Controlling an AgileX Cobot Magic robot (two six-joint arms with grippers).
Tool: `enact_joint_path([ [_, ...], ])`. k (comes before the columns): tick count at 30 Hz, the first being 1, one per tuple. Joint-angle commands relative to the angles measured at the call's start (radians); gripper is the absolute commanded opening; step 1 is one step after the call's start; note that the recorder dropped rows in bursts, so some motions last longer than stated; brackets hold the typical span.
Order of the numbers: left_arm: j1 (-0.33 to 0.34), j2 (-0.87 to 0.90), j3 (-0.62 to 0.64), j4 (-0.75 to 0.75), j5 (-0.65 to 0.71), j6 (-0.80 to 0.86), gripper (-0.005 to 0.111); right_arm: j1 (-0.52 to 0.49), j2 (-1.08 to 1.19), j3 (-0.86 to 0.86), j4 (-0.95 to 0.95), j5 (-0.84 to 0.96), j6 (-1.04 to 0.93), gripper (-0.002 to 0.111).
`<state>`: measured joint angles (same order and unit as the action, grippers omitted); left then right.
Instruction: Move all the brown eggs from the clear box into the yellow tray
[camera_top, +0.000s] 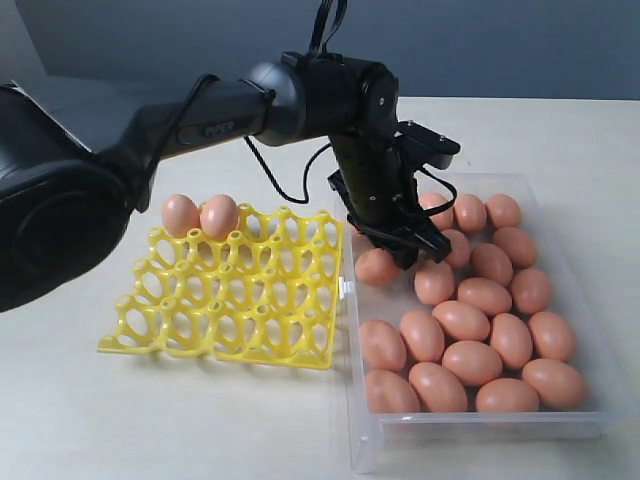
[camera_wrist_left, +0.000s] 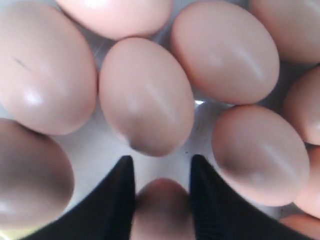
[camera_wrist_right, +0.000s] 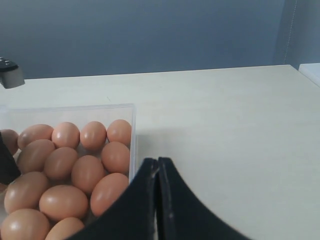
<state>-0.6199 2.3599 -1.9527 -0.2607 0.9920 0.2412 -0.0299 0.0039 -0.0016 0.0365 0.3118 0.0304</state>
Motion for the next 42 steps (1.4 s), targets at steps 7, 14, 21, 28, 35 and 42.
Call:
enact_joint_path([
  [7,0.0,-0.022,-0.051,-0.029,0.086,0.006,0.036,0.0,-0.004,0.002,-0.001,-0.007,-0.005,-0.001],
  [14,-0.001,-0.022,-0.051,-0.293,0.023,-0.03,0.061,0.0,-0.004,0.002,-0.001,-0.007,-0.005,-0.001],
  [21,-0.009,-0.022,-0.051,-0.236,0.003,-0.109,0.059,0.0,-0.004,0.002,-0.001,-0.007,-0.005,-0.001],
  [28,-0.036,-0.008,-0.051,-0.216,0.001,-0.146,0.059,0.0,-0.004,0.002,-0.001,-0.007,-0.005,-0.001],
  [35,-0.042,0.026,-0.051,-0.112,0.024,-0.226,0.059,0.0,-0.004,0.002,-0.001,-0.007,-0.005,-0.001],
  [42,-0.043,0.026,-0.051,-0.058,0.042,-0.267,0.059,0.0,-0.004,0.002,-0.001,-0.007,-0.005,-0.001],
])
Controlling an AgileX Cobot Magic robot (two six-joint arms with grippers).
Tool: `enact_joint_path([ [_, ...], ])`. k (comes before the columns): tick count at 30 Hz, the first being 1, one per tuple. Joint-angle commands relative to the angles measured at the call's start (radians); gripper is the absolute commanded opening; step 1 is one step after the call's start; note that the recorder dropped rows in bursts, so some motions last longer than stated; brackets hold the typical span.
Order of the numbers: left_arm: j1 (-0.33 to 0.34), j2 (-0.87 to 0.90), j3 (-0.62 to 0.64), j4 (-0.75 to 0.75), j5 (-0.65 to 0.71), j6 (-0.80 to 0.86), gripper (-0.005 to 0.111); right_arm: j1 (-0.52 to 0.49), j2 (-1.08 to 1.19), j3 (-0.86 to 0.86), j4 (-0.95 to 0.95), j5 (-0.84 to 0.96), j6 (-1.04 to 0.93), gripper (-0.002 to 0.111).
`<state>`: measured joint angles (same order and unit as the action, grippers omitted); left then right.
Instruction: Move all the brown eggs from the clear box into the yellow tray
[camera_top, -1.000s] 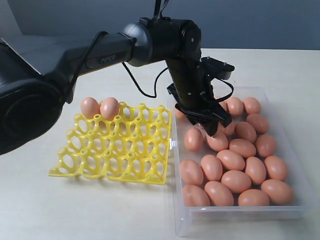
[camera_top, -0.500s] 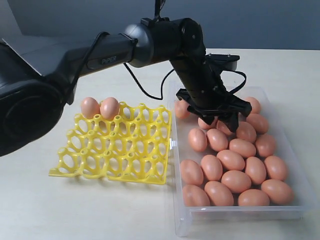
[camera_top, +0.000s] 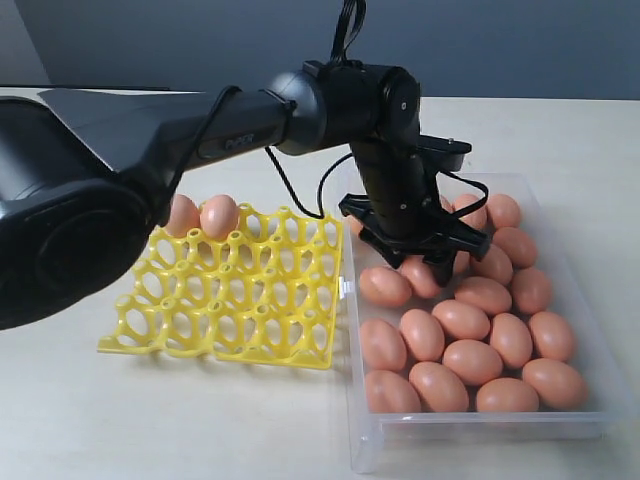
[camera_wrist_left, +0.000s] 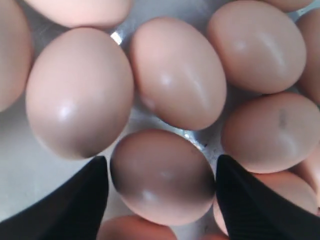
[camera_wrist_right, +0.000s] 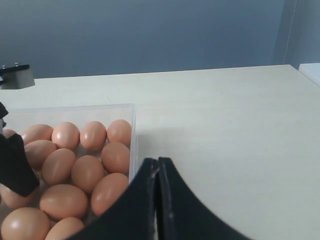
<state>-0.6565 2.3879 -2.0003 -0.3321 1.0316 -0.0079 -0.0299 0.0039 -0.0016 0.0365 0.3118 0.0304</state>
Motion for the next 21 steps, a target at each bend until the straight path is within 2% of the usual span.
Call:
enact_joint_path([
  [1,-0.007,-0.002,-0.003,0.016,-0.005,-0.017,0.059,0.0,-0.004,0.002,-0.001,-0.007,-0.005,-0.001],
  [11,-0.015,0.038,-0.003,0.012,-0.013,-0.038,0.052,0.0,-0.004,0.002,-0.001,-0.007,-0.005,-0.001],
  [13,-0.015,0.038,-0.003,0.012,-0.017,-0.038,0.042,0.0,-0.004,0.002,-0.001,-0.007,-0.005,-0.001],
  [17,-0.015,0.031,-0.003,0.032,-0.024,-0.038,0.013,0.0,-0.004,0.002,-0.001,-0.007,-0.005,-0.001],
  [20,-0.015,0.017,-0.003,0.058,-0.024,-0.038,0.0,0.0,-0.004,0.002,-0.001,-0.007,-0.005,-0.001],
  [21,-0.015,0.009,-0.003,0.071,-0.024,-0.038,0.001,0.0,-0.004,0.002,-0.001,-0.007,-0.005,-0.001],
])
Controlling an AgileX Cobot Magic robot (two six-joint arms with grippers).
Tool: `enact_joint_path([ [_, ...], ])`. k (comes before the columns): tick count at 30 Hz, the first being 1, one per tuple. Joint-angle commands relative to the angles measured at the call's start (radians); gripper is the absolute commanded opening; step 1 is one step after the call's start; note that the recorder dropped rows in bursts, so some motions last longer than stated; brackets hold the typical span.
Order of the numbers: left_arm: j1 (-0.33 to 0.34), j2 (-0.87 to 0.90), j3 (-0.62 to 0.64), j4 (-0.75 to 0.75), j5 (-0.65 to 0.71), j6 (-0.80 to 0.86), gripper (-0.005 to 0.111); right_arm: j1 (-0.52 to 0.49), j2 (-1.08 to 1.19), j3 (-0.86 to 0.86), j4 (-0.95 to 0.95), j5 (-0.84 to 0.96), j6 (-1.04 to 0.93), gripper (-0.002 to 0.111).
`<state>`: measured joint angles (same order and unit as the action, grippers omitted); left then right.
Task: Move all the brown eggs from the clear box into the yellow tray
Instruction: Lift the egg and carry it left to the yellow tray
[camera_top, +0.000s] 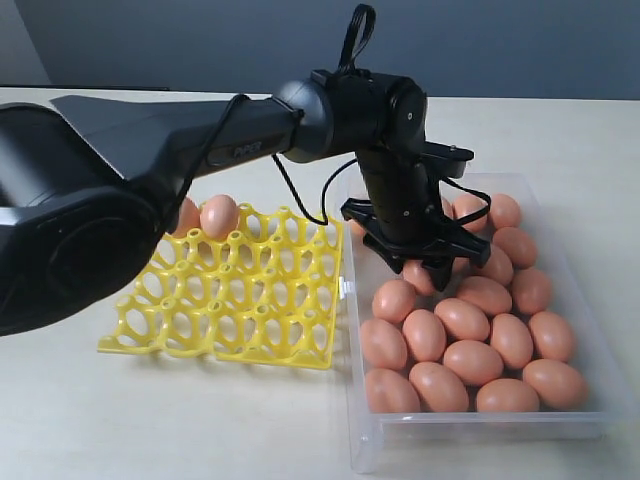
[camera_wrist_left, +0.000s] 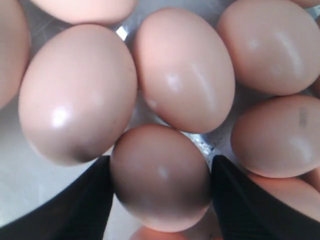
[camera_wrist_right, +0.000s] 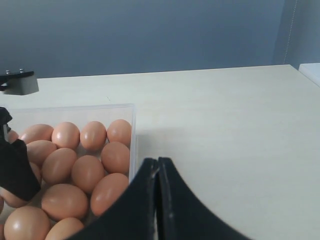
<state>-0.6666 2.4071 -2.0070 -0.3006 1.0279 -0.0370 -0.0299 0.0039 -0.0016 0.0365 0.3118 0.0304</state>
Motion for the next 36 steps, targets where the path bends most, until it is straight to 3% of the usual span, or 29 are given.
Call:
enact_joint_path([
  [1,-0.005,-0.019,0.003,0.061,-0.023,-0.009,0.001,0.0,-0.004,0.002,-0.001,-0.007,-0.005,-0.001],
  [16,-0.005,-0.263,0.007,0.288,-0.086,-0.039,0.001,0.0,-0.004,0.002,-0.001,-0.007,-0.005,-0.001],
  [20,-0.005,-0.356,0.124,0.293,-0.214,-0.039,0.001,0.0,-0.004,0.002,-0.001,-0.007,-0.005,-0.001],
  [26,-0.005,-0.57,0.556,0.35,-0.637,-0.127,0.001,0.0,-0.004,0.002,-0.001,-0.007,-0.005,-0.001],
  [30,0.014,-0.609,0.843,0.683,-0.857,-0.401,0.001,0.0,-0.004,0.002,-0.001,-0.007,-0.005,-0.001],
  [33,0.073,-0.609,0.906,0.831,-0.93,-0.535,0.001,0.0,-0.004,0.002,-0.001,-0.007,-0.005,-0.001],
  [36,0.148,-0.609,0.91,0.837,-0.942,-0.534,0.001,0.0,-0.004,0.002,-0.001,-0.007,-0.005,-0.001],
])
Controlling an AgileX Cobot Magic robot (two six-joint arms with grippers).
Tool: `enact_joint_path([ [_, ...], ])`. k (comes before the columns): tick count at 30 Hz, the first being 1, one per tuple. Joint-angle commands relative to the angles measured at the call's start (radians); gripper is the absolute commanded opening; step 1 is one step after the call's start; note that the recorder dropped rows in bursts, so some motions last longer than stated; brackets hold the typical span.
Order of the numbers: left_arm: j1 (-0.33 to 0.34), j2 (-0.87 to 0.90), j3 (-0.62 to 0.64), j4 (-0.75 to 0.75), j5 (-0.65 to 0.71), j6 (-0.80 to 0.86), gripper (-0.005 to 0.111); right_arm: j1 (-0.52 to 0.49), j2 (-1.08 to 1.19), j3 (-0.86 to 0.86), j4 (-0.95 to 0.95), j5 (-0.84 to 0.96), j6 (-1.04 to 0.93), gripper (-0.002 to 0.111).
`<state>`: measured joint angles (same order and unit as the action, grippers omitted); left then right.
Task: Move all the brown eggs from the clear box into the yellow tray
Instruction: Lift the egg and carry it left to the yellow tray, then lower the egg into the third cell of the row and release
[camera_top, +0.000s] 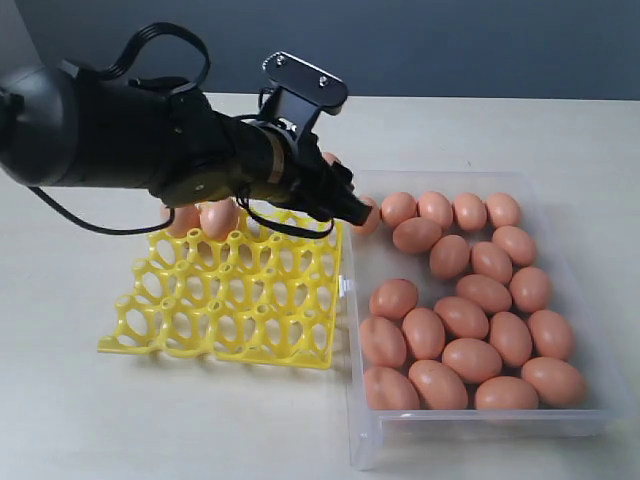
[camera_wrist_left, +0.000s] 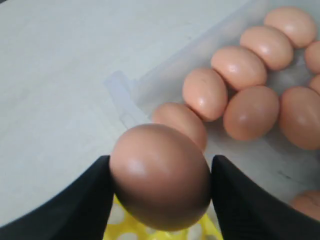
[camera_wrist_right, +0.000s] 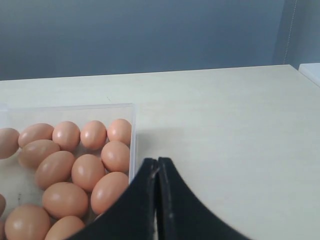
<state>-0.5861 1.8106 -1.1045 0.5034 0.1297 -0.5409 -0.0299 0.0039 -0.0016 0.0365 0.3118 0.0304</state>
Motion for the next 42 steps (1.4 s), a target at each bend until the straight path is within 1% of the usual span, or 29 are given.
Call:
enact_joint_path([
  [1,0.084,-0.013,0.007,0.039,-0.044,-0.027,0.001,0.0,-0.004,0.002,-0.001,-0.007,-0.005,-0.001],
  [6,0.145,-0.001,0.01,0.068,0.005,-0.027,0.001,0.0,-0.004,0.002,-0.001,-0.007,-0.005,-0.001],
  [10,0.185,0.01,0.036,0.075,-0.045,-0.027,0.001,0.0,-0.004,0.002,-0.001,-0.007,-0.005,-0.001],
  [15,0.189,0.04,0.041,0.077,-0.063,-0.027,0.001,0.0,-0.004,0.002,-0.001,-0.007,-0.005,-0.001],
  [23,0.189,0.074,0.071,0.077,-0.051,-0.027,0.001,0.0,-0.004,0.002,-0.001,-0.007,-0.005,-0.001],
  [29,0.189,0.074,0.113,0.075,-0.086,-0.027,0.001,0.0,-0.004,0.002,-0.001,-0.007,-0.005,-0.001],
  [42,0.185,0.068,0.124,0.068,-0.064,-0.027,0.001,0.0,-0.004,0.002,-0.001,-0.007,-0.005,-0.001],
])
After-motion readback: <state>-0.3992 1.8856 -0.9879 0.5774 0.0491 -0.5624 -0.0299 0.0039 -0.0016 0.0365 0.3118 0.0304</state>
